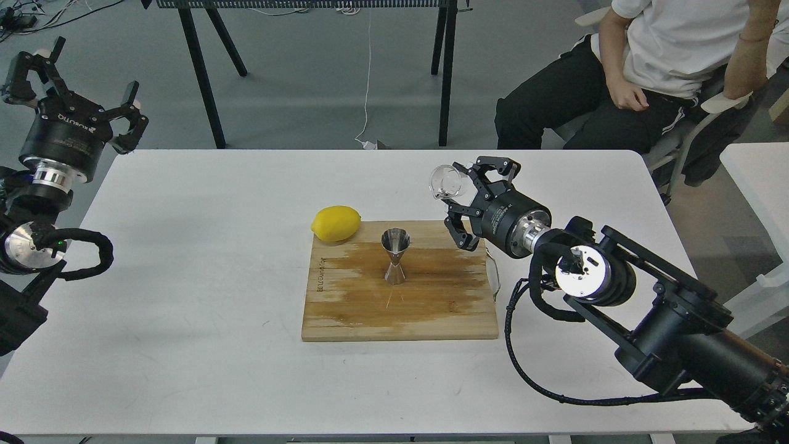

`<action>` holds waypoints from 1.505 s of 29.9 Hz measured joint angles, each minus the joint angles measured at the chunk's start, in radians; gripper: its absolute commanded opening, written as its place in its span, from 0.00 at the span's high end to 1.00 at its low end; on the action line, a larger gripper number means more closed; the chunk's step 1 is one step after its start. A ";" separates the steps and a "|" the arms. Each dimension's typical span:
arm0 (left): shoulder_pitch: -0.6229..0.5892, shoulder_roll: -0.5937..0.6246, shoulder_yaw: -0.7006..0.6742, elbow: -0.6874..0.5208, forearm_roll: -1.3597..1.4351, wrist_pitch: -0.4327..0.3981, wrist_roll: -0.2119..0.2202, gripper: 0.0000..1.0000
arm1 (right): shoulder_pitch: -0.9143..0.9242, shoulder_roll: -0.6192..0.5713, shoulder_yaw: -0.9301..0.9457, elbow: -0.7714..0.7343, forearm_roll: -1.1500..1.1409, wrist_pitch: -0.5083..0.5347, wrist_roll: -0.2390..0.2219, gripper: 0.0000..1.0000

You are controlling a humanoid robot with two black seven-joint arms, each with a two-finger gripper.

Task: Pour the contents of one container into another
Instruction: 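Lift the clear glass with the right gripper and bring it over the jigger, then tilt the clear glass with the right gripper to pour into the jigger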

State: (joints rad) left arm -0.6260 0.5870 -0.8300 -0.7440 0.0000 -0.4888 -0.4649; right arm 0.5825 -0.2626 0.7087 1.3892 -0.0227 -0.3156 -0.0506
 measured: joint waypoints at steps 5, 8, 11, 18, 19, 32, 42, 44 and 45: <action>0.003 0.003 0.000 0.000 -0.001 0.000 -0.001 0.00 | 0.027 0.003 -0.046 -0.006 -0.047 -0.009 0.000 0.61; 0.008 0.006 0.000 0.000 -0.002 0.000 -0.001 0.00 | 0.047 0.004 -0.076 -0.007 -0.056 -0.010 0.000 0.61; 0.009 0.006 0.000 0.000 -0.002 0.000 -0.001 0.00 | 0.065 0.013 -0.104 -0.007 -0.063 -0.010 0.000 0.61; 0.011 0.007 0.000 0.000 -0.002 0.000 -0.001 0.00 | 0.094 0.053 -0.183 -0.021 -0.175 -0.017 0.000 0.62; 0.011 0.007 0.000 0.000 -0.002 0.000 -0.001 0.00 | 0.096 0.058 -0.187 -0.021 -0.187 -0.020 0.000 0.62; 0.016 0.007 0.000 0.000 -0.002 0.000 -0.002 0.00 | 0.125 0.062 -0.257 -0.024 -0.335 -0.055 0.003 0.62; 0.024 0.004 -0.001 0.000 -0.002 0.000 -0.004 0.00 | 0.128 0.065 -0.302 -0.056 -0.457 -0.076 0.009 0.62; 0.024 0.004 -0.001 0.000 -0.002 0.000 -0.004 0.00 | 0.128 0.065 -0.307 -0.056 -0.475 -0.078 0.009 0.62; 0.024 0.004 -0.001 0.000 -0.002 0.000 -0.004 0.00 | 0.128 0.065 -0.308 -0.056 -0.482 -0.080 0.009 0.62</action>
State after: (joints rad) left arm -0.6016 0.5907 -0.8314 -0.7440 -0.0017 -0.4886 -0.4694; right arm 0.7106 -0.1972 0.4005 1.3330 -0.5044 -0.3961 -0.0416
